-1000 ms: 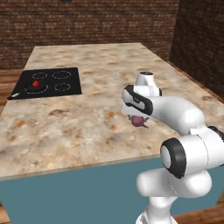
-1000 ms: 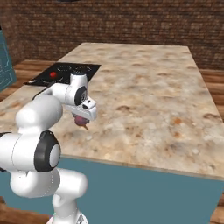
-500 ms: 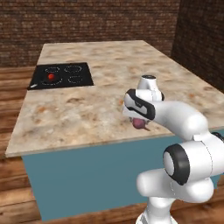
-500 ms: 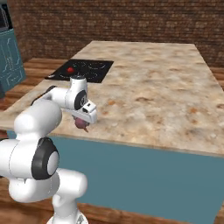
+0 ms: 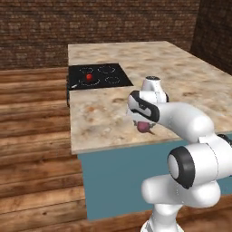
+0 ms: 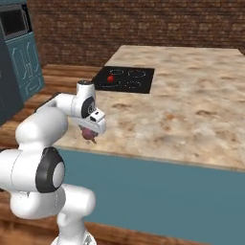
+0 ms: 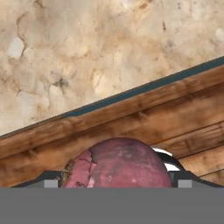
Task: Place the pan on the front right burner on the stove. Then place the tomato and the onion in the pan and turn on the front right burner.
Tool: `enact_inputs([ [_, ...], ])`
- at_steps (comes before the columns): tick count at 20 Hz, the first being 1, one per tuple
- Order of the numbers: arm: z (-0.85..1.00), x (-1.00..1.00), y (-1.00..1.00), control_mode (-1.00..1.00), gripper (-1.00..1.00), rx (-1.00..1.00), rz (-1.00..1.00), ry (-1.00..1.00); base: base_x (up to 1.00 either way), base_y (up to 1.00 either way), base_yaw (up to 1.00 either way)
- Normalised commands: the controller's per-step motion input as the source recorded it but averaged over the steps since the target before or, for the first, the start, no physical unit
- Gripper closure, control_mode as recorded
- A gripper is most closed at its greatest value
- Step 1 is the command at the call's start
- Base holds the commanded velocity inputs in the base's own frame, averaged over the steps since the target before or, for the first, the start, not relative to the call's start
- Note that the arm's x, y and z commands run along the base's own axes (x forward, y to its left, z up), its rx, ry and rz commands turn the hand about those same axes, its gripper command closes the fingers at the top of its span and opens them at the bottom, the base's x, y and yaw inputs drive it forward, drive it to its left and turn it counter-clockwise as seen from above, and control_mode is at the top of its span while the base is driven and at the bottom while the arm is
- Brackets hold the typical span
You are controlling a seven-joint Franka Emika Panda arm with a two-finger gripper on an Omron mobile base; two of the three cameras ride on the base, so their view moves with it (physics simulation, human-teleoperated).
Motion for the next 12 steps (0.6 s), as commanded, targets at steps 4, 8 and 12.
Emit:
enact_inputs([
  [4, 0.0, 0.0, 0.0, 1.0, 1.0, 0.0, 0.0, 0.0, 0.0, 1.0, 0.0],
  [8, 0.0, 0.0, 0.0, 1.0, 1.0, 0.0, 0.0, 0.0, 0.0, 0.99, 0.0],
  [12, 0.0, 0.0, 0.0, 1.0, 1.0, 0.0, 0.0, 0.0, 0.0, 1.0, 0.0],
])
